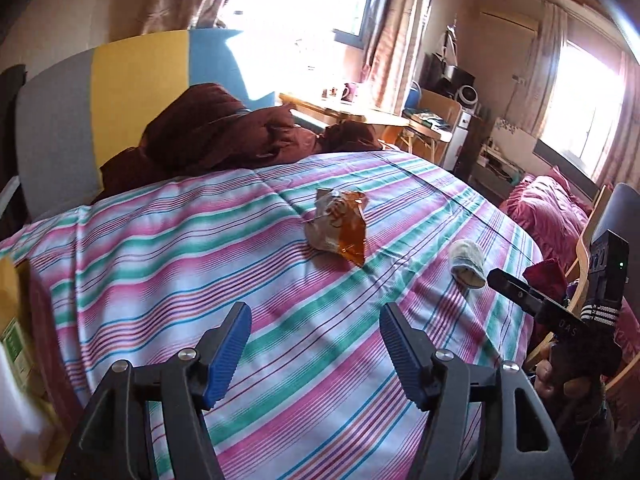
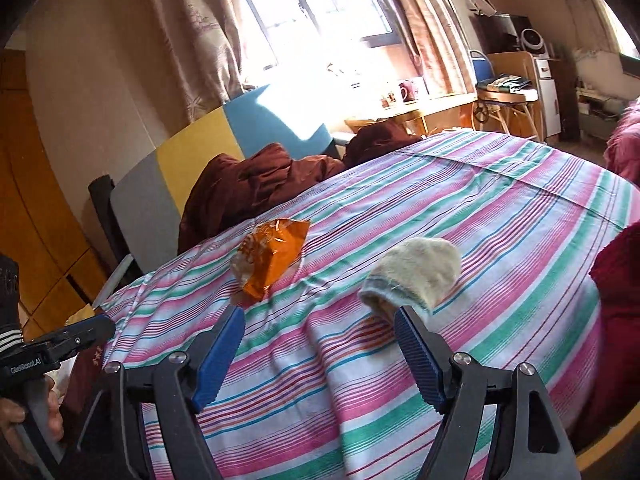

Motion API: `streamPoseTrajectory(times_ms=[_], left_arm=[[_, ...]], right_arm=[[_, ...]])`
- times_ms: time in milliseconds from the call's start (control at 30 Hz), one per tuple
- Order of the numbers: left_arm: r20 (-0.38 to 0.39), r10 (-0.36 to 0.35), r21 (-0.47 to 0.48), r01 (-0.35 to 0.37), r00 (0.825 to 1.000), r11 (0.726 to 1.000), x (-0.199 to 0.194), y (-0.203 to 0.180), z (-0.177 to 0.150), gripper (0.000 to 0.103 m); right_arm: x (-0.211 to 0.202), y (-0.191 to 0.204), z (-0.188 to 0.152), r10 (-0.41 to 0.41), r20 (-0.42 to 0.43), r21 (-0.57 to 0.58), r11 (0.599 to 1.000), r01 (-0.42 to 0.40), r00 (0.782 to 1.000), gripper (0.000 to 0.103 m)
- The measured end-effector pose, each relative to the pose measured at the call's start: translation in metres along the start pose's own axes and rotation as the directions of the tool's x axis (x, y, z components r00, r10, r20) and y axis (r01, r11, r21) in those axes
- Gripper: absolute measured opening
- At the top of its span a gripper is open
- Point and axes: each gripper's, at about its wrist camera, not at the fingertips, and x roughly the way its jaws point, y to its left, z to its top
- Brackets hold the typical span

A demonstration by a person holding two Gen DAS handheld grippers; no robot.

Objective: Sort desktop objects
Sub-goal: 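Move the right tool to the beige sock while the left tool approaches the orange snack bag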

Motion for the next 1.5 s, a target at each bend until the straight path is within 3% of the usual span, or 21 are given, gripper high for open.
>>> streamPoseTrajectory(times_ms=[167,467,667,900,1000,1100,1233,1500], left_arm=[[-0.048,-0.026,0.055,0.028,0.999,0.998,0.046,-0.02,0.026,0.074],[-0.061,-0.03,0.135,0.038,0.998,0.99,0.099,-0.03,0.068,0.083],[-0.097,-0.024,0.153,0.039,0.995,0.988,0.137,-0.029,0.091,0.083],[-0.16,-0.005,0.104,0.022,0.987,0.994,0.179,-0.021,0.098,0.083],[-0.186,-0.007,0.081,0.023,0.983,0.996,0.194,-0.016,0.098,0.076],[-0.189,-0.044,0.044,0.053,0.981,0.998,0.199,-0.012,0.096,0.069],[-0.159,-0.029,0.072,0.041,0.987,0.997,0.193,-0.016,0.089,0.062],[-0.152,-0.03,0.02,0.033,0.988,0.999,0.155,-0.005,0.058,0.062]], right_arm=[[0.013,-0.013,0.007,-0.118,0.018,0.033,0.993,0.117,0.993,0.086],[0.052,-0.03,0.024,-0.218,-0.043,0.095,0.971,0.221,0.975,0.091],[0.066,-0.042,0.025,-0.197,-0.081,0.162,0.965,0.208,0.977,0.091],[0.068,-0.045,0.022,-0.188,-0.087,0.184,0.962,0.201,0.978,0.091],[0.07,-0.046,0.021,-0.186,-0.084,0.188,0.962,0.199,0.979,0.091],[0.071,-0.046,0.02,-0.184,-0.081,0.188,0.962,0.197,0.98,0.091],[0.072,-0.045,0.02,-0.186,-0.083,0.178,0.964,0.198,0.979,0.088],[0.077,-0.045,0.022,-0.148,-0.096,0.16,0.974,0.162,0.984,0.073]])
